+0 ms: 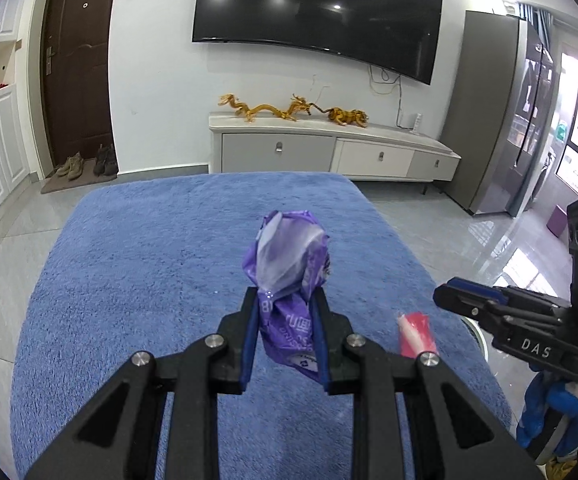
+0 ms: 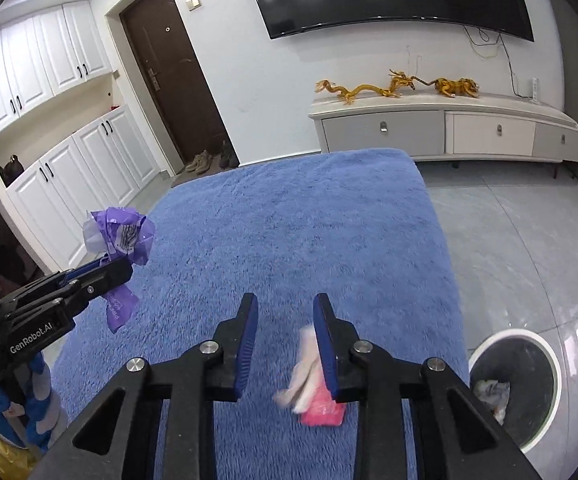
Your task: Collect trash
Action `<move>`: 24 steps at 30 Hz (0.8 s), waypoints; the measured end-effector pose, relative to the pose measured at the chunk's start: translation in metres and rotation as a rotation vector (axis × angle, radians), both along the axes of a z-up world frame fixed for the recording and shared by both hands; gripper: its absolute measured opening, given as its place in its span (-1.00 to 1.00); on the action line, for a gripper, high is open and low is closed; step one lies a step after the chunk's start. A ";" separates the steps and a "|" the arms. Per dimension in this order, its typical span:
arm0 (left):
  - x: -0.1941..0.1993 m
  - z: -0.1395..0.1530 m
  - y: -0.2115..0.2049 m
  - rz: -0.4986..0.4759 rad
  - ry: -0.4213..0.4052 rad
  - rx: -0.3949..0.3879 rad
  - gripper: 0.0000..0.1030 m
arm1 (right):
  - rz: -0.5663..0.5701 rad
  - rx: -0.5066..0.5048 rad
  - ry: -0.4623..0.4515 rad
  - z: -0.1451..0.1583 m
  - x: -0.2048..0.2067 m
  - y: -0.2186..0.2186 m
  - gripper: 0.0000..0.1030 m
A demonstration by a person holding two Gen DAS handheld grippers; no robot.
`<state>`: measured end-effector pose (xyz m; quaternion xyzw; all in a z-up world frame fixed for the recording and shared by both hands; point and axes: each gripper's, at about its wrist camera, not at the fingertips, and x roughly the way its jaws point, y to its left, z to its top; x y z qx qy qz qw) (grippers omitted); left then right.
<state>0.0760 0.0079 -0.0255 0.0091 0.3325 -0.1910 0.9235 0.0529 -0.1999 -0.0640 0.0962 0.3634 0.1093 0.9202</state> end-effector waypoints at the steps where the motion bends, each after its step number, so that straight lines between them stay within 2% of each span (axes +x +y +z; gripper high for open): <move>1: -0.002 0.000 -0.001 -0.001 0.001 0.000 -0.55 | 0.000 -0.005 0.004 -0.001 -0.002 0.000 -0.48; 7: -0.006 -0.002 0.003 0.004 0.014 -0.005 -0.55 | -0.053 0.001 0.044 -0.020 -0.012 -0.015 -0.47; 8: -0.006 -0.002 0.002 0.005 0.017 -0.004 -0.55 | -0.063 0.015 0.058 -0.024 -0.012 -0.020 -0.44; 11: -0.005 -0.008 0.002 0.004 0.032 -0.003 -0.55 | -0.079 0.010 0.079 -0.031 -0.011 -0.026 -0.11; 16: -0.001 -0.018 -0.006 -0.011 0.059 0.004 -0.55 | -0.066 0.025 0.144 -0.051 -0.001 -0.025 -0.01; 20: 0.002 -0.024 -0.008 -0.017 0.075 0.006 -0.55 | -0.075 0.022 0.193 -0.068 0.009 -0.020 0.20; 24: 0.007 -0.031 -0.006 -0.013 0.094 0.003 -0.55 | -0.055 -0.005 0.208 -0.078 0.017 -0.009 0.21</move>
